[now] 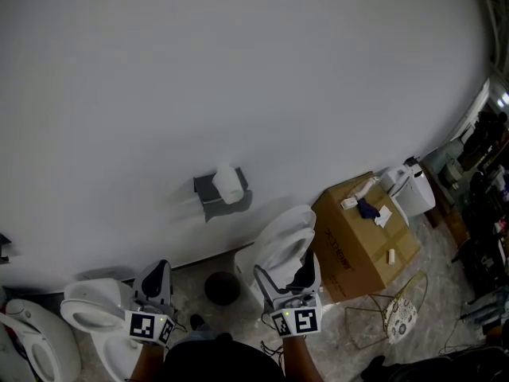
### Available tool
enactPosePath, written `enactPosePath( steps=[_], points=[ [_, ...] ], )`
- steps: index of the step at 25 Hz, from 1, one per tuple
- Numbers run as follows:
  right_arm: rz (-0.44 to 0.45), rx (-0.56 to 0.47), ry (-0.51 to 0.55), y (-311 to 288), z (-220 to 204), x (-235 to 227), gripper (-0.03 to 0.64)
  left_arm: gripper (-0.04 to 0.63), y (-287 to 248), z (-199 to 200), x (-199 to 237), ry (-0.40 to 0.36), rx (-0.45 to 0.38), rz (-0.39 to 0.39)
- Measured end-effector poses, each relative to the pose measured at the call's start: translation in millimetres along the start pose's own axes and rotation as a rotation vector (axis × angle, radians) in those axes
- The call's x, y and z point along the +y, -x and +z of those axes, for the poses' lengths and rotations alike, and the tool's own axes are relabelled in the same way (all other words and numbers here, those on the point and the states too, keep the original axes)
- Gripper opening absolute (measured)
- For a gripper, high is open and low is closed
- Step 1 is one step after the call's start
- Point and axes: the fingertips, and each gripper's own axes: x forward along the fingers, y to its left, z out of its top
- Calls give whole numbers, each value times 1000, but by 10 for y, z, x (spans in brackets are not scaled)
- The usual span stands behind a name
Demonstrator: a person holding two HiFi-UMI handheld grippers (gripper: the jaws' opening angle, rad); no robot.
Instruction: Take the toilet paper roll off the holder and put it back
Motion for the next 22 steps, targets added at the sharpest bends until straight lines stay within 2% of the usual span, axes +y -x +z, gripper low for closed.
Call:
enactPosePath(
  steps=[12,17,22],
  points=[
    [11,27,13,-531,-239,206,581,3,-299,-65,244,3,5,-58],
    [37,49,14,-727,-337,240,580,3,-324,-149,285,18,18,-58],
    [83,79,9,-947,-475,226,580,3,-353,-164,304,18,20,-14]
  ],
)
